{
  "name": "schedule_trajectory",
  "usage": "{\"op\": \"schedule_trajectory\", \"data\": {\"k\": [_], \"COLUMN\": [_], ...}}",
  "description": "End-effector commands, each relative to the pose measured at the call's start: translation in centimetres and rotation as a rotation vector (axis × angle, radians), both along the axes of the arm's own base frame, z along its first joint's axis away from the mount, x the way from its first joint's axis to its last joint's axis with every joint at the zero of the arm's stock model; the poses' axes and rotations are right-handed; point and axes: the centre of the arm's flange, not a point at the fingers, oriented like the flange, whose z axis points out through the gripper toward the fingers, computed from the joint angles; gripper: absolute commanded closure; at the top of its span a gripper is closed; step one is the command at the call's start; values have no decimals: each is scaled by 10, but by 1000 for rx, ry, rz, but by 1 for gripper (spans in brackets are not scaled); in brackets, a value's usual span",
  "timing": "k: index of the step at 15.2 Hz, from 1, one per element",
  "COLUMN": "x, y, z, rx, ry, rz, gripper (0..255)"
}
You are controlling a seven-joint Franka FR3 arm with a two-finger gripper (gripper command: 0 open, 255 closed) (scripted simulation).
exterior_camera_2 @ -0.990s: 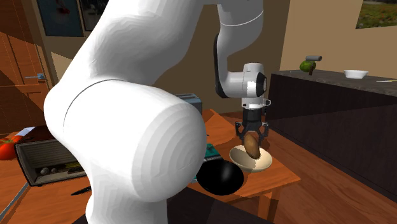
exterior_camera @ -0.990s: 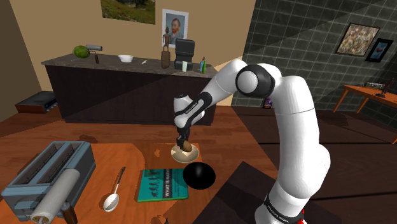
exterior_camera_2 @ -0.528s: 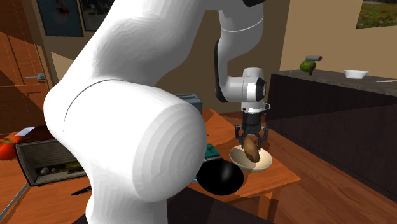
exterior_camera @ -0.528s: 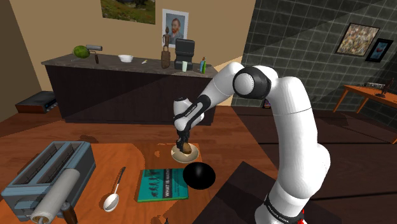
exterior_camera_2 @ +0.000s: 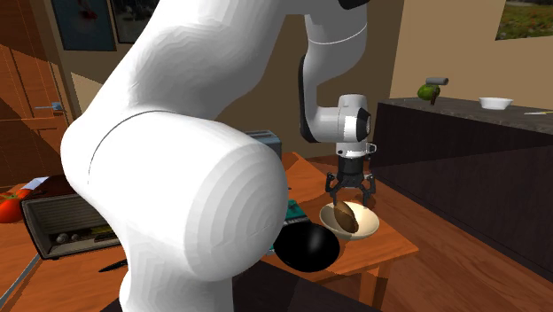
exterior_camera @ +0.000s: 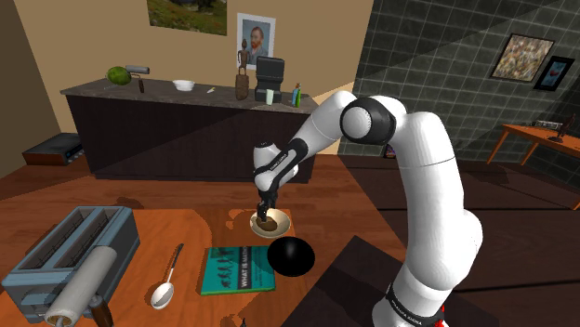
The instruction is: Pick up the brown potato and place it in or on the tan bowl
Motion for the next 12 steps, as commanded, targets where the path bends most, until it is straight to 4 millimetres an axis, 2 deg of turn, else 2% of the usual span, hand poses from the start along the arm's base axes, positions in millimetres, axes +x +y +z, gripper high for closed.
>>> {"op": "schedule_trajectory", "data": {"k": [1,5,12], "x": [0,5,5], "y": [0,5,5], "z": [0,50,50], "rx": [0,0,0], "ry": [0,0,0], "rz": [0,0,0], "gripper": [0,0,0]}}
